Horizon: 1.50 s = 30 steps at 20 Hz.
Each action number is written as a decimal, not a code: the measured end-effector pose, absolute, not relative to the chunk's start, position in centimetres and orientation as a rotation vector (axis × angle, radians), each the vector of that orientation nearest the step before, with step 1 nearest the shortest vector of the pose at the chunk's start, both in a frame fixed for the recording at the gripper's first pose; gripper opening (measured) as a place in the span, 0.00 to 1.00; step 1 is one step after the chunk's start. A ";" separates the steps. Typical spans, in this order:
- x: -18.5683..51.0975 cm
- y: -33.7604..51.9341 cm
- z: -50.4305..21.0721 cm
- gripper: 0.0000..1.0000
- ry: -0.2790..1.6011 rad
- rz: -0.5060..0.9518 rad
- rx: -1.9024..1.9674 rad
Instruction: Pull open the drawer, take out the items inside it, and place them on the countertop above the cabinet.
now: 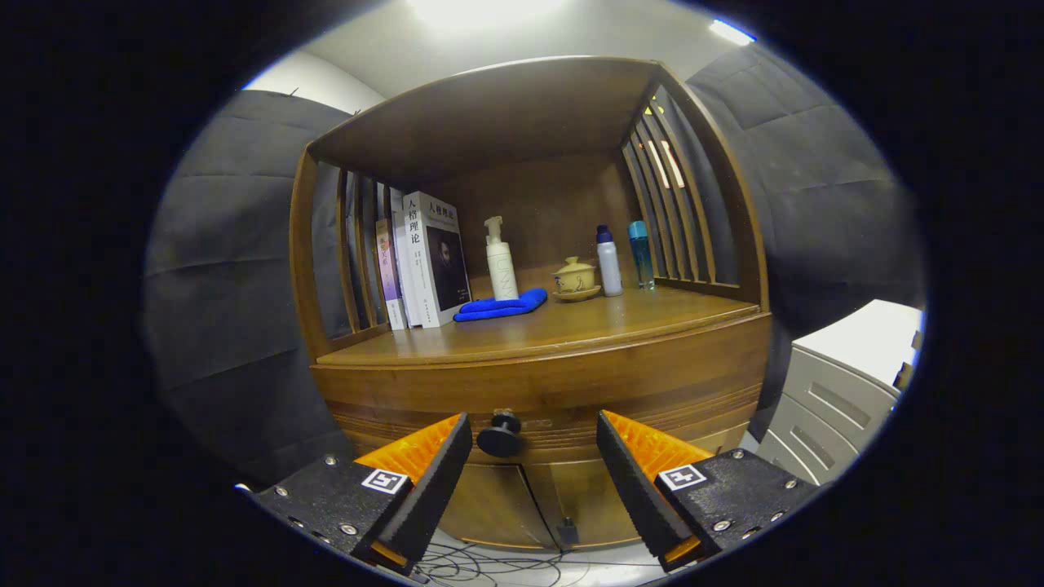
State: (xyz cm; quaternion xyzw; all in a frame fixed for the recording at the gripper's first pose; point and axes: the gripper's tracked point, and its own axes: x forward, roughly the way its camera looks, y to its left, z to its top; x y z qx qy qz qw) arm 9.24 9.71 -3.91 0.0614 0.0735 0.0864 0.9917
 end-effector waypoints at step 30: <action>14.3 13.8 -10.5 0.42 0.290 0.156 -0.032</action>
